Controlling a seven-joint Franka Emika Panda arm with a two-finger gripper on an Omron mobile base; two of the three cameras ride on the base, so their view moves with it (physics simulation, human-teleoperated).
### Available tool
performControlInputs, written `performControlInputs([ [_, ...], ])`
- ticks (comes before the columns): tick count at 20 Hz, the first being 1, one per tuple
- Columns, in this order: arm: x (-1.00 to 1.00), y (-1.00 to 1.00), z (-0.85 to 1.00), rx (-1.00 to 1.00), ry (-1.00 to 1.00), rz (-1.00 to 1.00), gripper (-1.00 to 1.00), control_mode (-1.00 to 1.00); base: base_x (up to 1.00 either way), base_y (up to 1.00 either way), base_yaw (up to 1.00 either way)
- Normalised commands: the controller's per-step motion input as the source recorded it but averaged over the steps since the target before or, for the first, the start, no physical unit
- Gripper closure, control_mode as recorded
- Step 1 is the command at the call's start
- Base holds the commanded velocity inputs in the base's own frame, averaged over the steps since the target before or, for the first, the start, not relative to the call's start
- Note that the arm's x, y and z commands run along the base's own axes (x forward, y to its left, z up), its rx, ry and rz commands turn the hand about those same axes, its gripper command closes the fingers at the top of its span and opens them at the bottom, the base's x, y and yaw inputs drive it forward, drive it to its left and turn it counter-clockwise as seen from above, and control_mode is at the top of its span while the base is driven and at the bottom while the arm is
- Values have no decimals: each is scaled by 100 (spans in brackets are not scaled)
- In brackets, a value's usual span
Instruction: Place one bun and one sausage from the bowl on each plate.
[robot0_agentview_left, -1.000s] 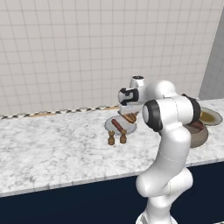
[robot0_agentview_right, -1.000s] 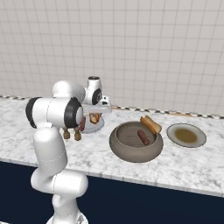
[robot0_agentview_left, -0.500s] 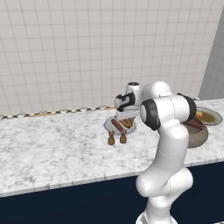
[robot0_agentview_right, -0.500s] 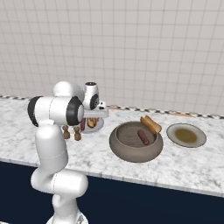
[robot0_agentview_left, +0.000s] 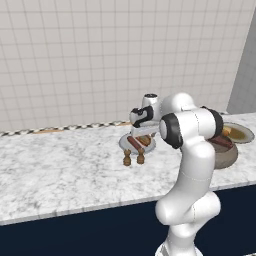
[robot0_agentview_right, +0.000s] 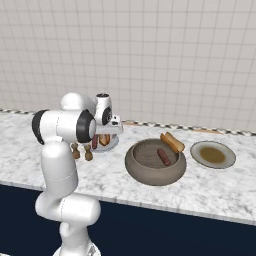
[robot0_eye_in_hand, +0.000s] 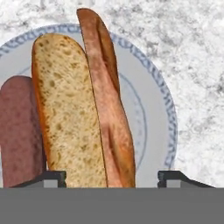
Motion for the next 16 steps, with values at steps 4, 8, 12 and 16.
performControlInputs([
  [4,-7,-1,40,0,0,0,-100,-100,0,0,0],
  [8,-34,-19,64,-4,-2,2,-100,-100,0,0,0],
  [12,-79,-52,56,-16,-13,10,-100,-100,0,0,0],
  [16,-82,-67,61,-17,-10,15,-100,-100,0,0,0],
])
